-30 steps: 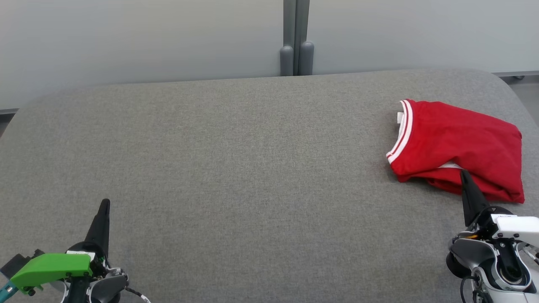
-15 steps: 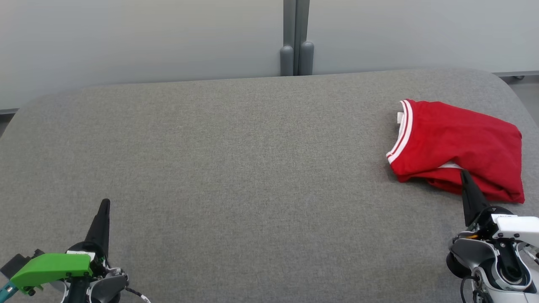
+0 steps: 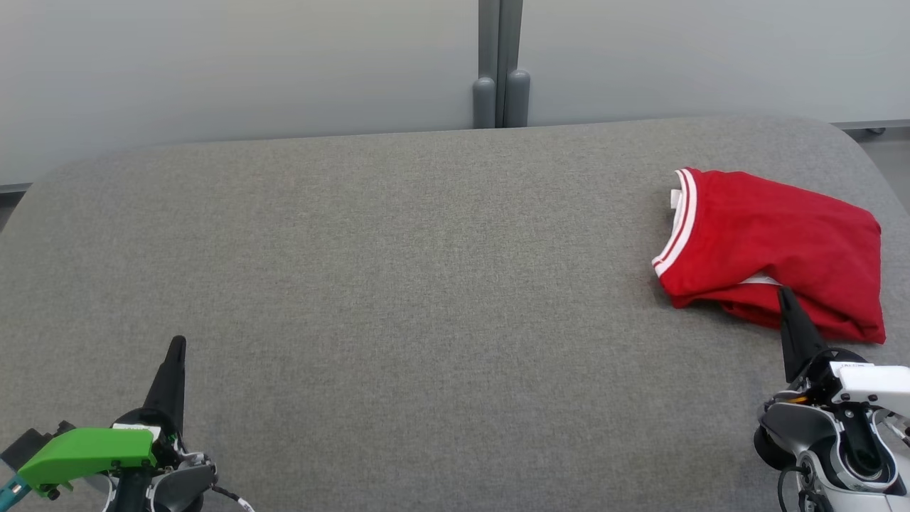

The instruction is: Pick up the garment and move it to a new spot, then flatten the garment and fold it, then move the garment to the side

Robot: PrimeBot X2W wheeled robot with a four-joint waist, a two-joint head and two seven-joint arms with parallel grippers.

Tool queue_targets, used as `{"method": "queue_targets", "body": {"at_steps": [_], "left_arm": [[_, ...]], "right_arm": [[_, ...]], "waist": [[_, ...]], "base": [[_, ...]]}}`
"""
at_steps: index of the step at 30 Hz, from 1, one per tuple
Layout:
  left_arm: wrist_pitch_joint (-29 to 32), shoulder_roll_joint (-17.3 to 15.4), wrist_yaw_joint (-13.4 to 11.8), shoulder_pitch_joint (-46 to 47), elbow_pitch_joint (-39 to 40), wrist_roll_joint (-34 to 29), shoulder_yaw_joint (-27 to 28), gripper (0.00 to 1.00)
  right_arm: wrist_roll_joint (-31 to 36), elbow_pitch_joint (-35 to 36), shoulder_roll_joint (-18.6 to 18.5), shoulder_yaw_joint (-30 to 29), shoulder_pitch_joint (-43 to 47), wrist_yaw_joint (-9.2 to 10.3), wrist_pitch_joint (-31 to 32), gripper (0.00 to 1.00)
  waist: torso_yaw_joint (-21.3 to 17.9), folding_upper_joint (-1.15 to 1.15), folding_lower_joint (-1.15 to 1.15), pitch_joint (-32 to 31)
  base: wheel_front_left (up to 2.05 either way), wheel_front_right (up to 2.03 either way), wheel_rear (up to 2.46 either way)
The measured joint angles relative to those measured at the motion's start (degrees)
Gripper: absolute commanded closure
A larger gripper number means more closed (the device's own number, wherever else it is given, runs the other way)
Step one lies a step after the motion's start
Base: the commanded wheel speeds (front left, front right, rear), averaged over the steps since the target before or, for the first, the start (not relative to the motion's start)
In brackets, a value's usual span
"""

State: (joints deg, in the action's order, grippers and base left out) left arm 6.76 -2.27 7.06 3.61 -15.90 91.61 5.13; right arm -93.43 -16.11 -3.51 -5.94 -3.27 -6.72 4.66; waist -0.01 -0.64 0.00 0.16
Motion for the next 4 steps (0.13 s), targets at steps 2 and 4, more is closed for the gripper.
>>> {"method": "queue_targets", "body": {"at_steps": [2,4], "left_arm": [[0.0,0.0,0.0,0.0,0.0,0.0,0.0,1.0],[0.0,0.0,0.0,0.0,0.0,0.0,0.0,1.0]], "right_arm": [[0.0,0.0,0.0,-0.02,0.0,0.0,0.0,1.0],[0.0,0.0,0.0,-0.03,0.0,0.0,0.0,1.0]], "waist": [[0.0,0.0,0.0,0.0],[0.0,0.0,0.0,0.0]], "base": [[0.0,0.0,0.0],[0.0,0.0,0.0]]}}
